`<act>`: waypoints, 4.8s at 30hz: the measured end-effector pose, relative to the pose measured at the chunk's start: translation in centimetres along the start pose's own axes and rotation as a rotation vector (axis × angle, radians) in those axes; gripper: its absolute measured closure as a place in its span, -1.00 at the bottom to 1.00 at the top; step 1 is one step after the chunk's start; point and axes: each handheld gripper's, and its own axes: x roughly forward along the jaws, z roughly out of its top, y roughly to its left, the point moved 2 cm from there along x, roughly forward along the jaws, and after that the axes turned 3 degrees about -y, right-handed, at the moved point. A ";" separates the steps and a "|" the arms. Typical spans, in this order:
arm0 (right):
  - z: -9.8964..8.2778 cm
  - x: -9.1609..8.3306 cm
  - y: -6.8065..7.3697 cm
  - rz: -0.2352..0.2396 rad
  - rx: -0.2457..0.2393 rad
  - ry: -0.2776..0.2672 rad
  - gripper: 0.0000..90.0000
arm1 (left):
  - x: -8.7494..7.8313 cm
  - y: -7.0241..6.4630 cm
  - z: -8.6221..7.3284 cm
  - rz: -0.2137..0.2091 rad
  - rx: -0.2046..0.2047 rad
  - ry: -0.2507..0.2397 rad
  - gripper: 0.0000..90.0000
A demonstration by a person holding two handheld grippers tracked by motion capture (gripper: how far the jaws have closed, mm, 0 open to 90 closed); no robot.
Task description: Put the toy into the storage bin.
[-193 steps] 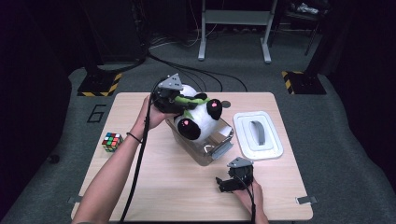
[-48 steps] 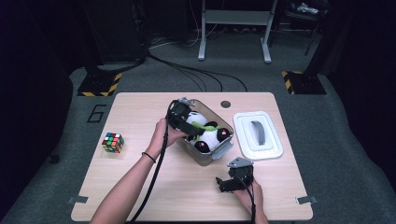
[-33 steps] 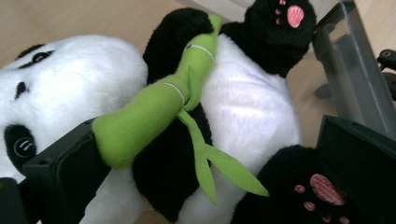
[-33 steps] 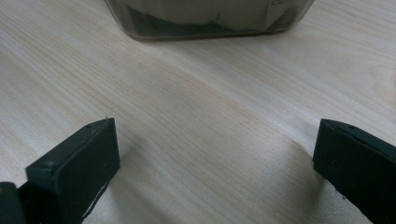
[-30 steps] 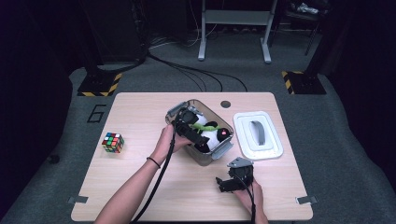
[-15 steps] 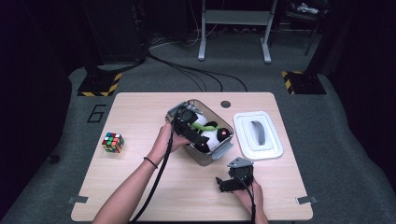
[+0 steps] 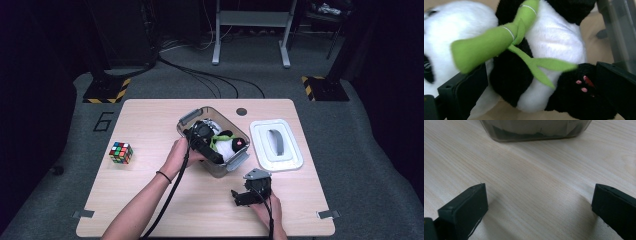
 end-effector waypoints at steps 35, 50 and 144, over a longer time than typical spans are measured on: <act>0.0 0.0 0.1 -0.003 0.018 0.001 -1.00 | -2.1 0.2 1.1 0.041 0.020 -0.011 -0.93; 0.0 -0.1 0.0 0.004 0.003 0.005 -1.00 | -0.9 1.2 -0.2 0.064 -0.020 -0.053 -0.94; 0.1 0.0 -0.2 0.002 -0.014 0.003 -1.00 | -10.5 16.6 -24.2 0.480 -0.555 -0.332 -1.00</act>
